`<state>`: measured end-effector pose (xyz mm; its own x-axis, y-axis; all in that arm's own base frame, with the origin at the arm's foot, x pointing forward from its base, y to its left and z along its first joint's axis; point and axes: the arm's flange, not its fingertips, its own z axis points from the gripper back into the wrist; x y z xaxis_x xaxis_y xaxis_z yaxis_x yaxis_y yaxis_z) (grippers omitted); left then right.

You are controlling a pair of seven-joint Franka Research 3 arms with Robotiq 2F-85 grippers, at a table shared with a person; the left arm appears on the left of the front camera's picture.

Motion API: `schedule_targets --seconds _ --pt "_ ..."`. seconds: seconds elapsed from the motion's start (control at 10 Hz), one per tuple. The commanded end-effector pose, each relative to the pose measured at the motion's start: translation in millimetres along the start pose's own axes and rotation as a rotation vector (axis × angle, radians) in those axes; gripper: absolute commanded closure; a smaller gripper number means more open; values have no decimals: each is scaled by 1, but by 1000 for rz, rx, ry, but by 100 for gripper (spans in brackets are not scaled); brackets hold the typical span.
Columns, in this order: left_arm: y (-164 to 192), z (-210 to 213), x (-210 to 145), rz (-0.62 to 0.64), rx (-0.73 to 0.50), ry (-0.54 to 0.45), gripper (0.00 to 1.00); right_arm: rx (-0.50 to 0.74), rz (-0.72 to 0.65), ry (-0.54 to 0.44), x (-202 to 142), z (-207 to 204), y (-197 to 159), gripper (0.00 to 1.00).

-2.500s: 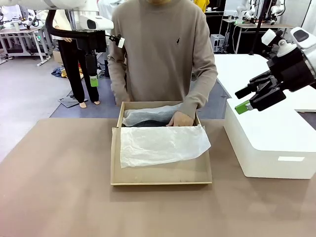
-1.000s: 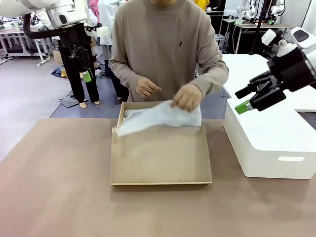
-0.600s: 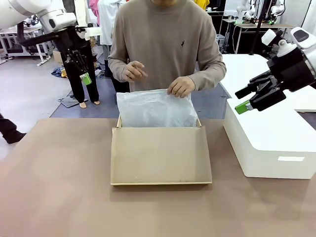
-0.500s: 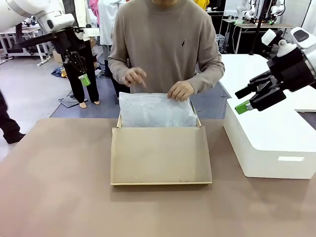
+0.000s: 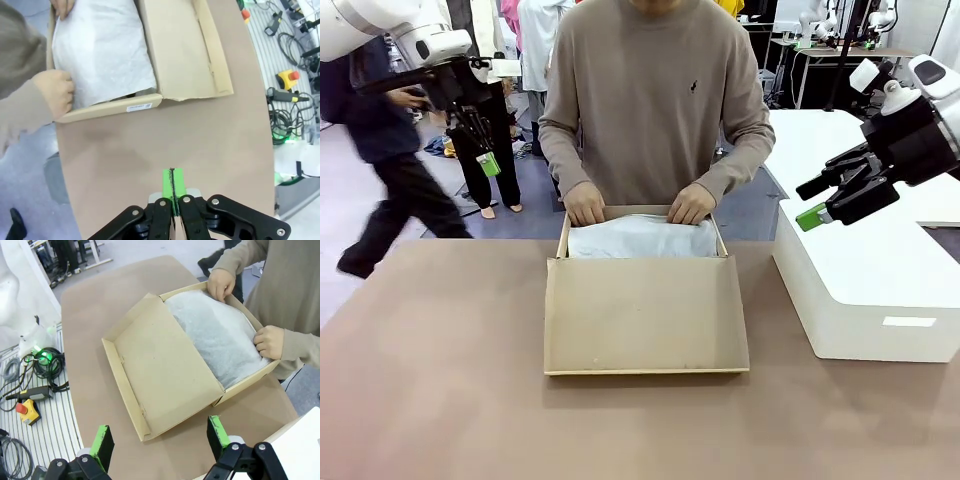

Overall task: Pack the shoes into the box.
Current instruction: Close the Shoes Box.

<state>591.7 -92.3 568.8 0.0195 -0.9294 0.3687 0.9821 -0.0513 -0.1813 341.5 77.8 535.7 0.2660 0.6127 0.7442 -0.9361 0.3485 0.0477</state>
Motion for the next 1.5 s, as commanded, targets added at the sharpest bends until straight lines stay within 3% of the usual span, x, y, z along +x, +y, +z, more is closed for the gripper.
schedule_targets --seconds 0.0,0.2,0.8,1.0,1.4 --pt "0 1 -2 -18 2 -14 100 8 23 -37 1 -3 -2 0" --pt "0 0 0 -3 0 0 100 8 23 -37 1 -3 -2 0" --pt "-16 -39 -60 112 -26 -165 100 8 23 -37 1 -3 -2 0" --pt "-24 -63 -73 164 -17 -240 100 8 23 -37 1 -3 -2 0" --pt "-43 -98 -89 214 -4 -294 100 8 23 -37 1 -3 -2 0"
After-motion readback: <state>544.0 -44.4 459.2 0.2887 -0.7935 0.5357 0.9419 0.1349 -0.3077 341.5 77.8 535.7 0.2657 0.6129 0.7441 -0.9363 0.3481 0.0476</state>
